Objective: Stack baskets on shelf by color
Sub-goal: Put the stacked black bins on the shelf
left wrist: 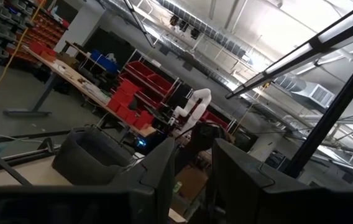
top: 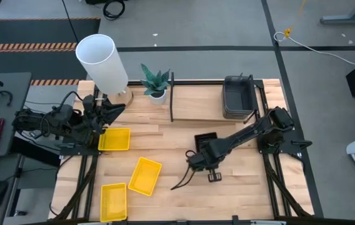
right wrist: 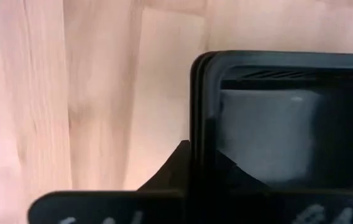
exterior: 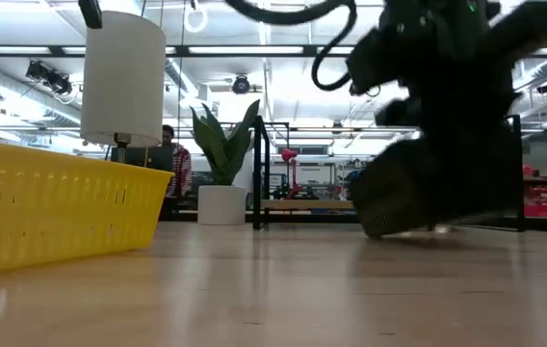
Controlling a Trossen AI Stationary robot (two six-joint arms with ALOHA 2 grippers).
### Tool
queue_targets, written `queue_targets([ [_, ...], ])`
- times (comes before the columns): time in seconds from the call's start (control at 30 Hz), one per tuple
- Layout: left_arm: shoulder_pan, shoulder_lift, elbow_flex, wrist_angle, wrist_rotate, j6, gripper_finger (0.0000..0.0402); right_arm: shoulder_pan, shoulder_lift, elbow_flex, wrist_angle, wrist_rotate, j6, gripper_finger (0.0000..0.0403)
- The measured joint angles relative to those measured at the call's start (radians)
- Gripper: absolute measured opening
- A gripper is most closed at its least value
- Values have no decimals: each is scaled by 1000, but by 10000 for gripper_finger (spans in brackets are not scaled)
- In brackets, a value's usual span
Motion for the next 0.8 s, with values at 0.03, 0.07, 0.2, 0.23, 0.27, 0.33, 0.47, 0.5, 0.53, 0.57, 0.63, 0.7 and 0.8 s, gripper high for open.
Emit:
queue_targets([
  [0.03, 0, 0, 0, 0, 0, 0, 119, -7, -1, 26, -40, -2, -33, 15],
  [0.07, 0, 0, 0, -3, 0, 0, 119, -15, 0, 52, -64, -4, -58, 19],
  [0.2, 0, 0, 0, -8, 0, 0, 119, -49, -11, 156, -134, -1, -113, 30],
  [0.23, 0, 0, 0, -7, 0, 0, 119, -58, -18, 179, -142, 0, -115, 26],
  [0.27, 0, 0, 0, -7, 0, 0, 119, -67, -23, 200, -152, 0, -122, 21],
  [0.33, 0, 0, 0, -7, 0, 0, 119, -90, -34, 237, -168, 0, -133, 13],
  [0.47, 0, 0, 0, -7, 0, 0, 119, -138, -55, 289, -187, 2, -150, 15],
  [0.5, 0, 0, 0, -7, 0, 0, 119, -150, -60, 294, -188, 3, -150, 18],
  [0.53, 0, 0, 0, -7, 0, 0, 119, -160, -64, 298, -191, 6, -150, 19],
  [0.57, 0, 0, 0, -7, 0, 0, 119, -169, -69, 300, -193, 6, -150, 20],
  [0.63, 0, 0, 0, -7, 0, 0, 119, -184, -82, 301, -196, 7, -150, 17],
  [0.7, 0, 0, 0, -6, 0, -1, 119, -199, -96, 301, -200, 16, -148, 13],
  [0.8, 0, 0, 0, -5, 0, -1, 119, -223, -113, 301, -200, 20, -155, 13],
])
